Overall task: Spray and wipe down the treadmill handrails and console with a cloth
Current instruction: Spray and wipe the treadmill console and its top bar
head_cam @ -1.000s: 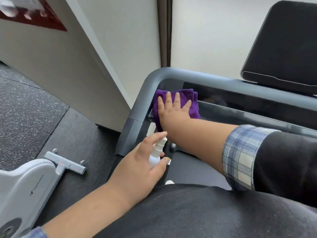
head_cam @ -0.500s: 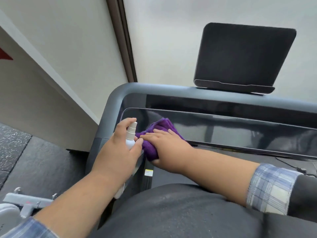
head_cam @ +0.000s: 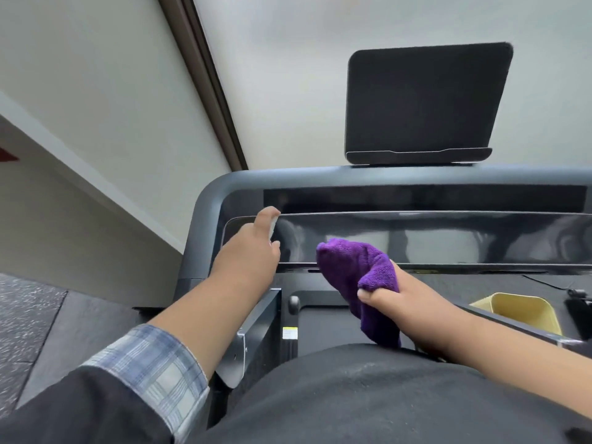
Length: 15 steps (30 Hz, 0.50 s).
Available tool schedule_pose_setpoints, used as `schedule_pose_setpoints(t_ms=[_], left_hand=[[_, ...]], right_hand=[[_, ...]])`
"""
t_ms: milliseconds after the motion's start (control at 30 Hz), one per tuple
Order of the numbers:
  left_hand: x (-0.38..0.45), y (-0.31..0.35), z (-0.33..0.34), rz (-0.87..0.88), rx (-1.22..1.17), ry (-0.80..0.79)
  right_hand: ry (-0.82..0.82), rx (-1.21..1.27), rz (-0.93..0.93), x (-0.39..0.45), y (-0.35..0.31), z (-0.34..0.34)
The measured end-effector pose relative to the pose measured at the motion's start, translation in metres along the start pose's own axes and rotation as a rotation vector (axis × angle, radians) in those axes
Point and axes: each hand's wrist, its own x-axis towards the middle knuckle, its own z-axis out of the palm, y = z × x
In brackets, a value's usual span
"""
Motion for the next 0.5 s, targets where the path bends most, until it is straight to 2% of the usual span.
schedule_pose_setpoints(t_ms=[133,267,500], left_hand=[[0.011,-0.002,0.008,0.043,0.116,-0.043],[0.019,-0.001,0.009,0.026,0.201,-0.077],[0.013,0.031,0.011,0.114,0.181,-0.027]], right_hand=[[0.026,0.102,-0.042,-0.004,0.013,-0.005],[0.130,0.270,-0.043,-0.013,0.025,-0.016],[0.239,0.537,0.002,-0.044,0.051,-0.043]])
